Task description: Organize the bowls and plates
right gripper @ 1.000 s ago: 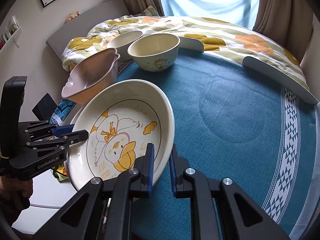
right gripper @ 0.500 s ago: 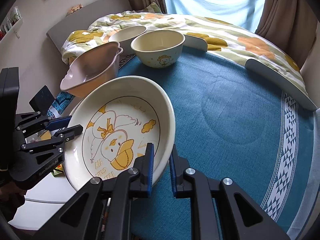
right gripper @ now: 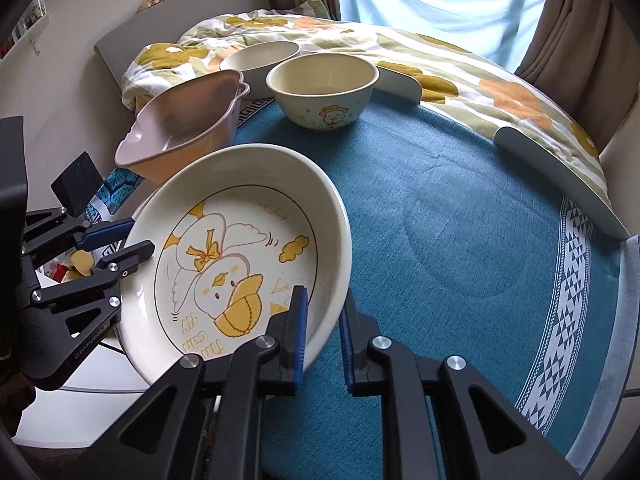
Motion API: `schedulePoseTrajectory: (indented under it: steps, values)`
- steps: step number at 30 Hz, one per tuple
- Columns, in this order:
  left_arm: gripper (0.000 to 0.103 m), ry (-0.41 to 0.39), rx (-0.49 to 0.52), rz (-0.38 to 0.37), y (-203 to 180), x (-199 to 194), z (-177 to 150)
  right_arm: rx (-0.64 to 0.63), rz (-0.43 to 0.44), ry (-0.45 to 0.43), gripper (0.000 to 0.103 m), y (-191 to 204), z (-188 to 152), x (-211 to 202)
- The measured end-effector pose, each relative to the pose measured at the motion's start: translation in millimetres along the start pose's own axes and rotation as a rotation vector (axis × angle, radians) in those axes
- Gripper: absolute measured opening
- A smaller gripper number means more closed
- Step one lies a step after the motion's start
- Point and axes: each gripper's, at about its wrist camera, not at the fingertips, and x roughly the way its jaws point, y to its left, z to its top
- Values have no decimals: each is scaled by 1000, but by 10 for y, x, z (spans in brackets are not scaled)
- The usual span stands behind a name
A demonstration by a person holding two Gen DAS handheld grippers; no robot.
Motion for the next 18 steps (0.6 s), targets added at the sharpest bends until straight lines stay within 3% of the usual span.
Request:
schedulePoseTrajectory:
  steps: [14,18]
  values:
    - [19,-2,18,56,-4,-46,-33,-26,-23,27,14,51,24,79]
    - [19,1,4,41,38,-39,-32,-33,-24,25,14,68,28,83]
